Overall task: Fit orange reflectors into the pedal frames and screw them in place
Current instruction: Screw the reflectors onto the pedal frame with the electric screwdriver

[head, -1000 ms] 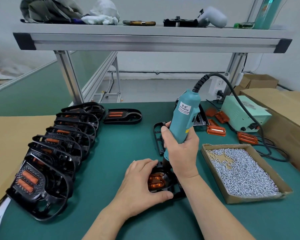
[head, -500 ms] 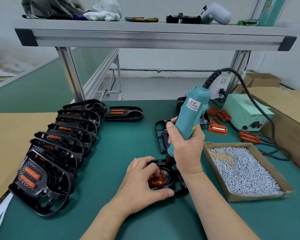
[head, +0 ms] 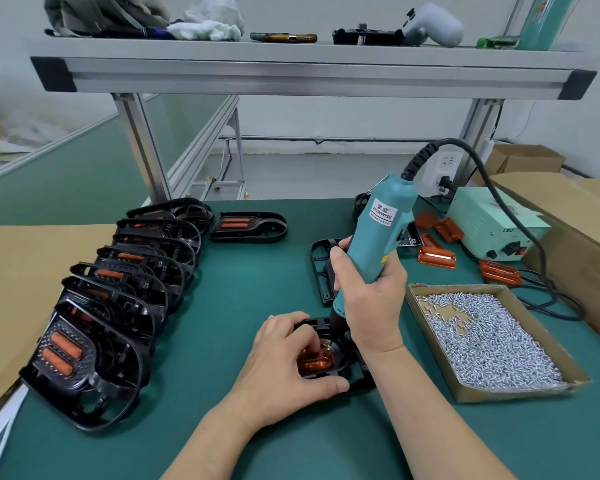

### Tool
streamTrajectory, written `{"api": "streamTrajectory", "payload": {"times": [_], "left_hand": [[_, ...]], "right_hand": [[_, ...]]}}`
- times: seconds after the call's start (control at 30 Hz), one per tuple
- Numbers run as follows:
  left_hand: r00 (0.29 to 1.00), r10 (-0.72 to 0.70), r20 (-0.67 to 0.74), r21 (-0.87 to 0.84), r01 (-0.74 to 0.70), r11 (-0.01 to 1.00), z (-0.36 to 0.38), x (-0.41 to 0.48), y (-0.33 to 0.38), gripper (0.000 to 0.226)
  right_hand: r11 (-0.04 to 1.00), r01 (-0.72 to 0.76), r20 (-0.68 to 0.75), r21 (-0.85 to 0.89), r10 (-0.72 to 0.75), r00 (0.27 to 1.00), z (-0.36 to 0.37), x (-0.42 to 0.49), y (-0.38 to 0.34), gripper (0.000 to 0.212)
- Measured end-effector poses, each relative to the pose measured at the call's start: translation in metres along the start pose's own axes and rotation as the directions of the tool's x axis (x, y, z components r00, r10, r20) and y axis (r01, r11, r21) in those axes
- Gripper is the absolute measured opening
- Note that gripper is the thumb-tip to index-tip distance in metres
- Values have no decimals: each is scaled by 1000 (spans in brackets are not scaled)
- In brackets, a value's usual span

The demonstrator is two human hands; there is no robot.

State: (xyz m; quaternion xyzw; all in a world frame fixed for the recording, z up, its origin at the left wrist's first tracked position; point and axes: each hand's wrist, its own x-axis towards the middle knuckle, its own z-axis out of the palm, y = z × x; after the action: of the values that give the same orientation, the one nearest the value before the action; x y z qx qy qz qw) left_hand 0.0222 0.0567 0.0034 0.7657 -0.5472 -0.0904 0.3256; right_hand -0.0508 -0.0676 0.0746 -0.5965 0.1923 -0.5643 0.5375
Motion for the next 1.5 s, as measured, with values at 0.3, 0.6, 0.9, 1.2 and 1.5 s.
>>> {"api": "streamTrajectory", "payload": {"times": [0.3,0.6,0.9,1.2,1.5], "left_hand": [[1000,-3,-9,-13,3,1000,0,0,0,57],[1000,4,-10,-26,-4,1000,-1,0,1,58],[1000,-10,-4,-27,10,1000,0,0,-1,57],[1000,-12,-11,-32,11,999,1,0,-2,57],[1000,-24,-5,-40,24,999,2,1,-2,58]], "right_hand": [[1000,16,60,-23,-14,998,1,-2,0,15],[1000,26,40,-10,-26,999,1,-1,1,12],[1000,3,0,19,-3,1000,-2,4,0,16],[1000,-3,13,25,2,1000,-2,1,0,16],[1000,-11,16,19,11,1000,0,-1,-2,15]]}}
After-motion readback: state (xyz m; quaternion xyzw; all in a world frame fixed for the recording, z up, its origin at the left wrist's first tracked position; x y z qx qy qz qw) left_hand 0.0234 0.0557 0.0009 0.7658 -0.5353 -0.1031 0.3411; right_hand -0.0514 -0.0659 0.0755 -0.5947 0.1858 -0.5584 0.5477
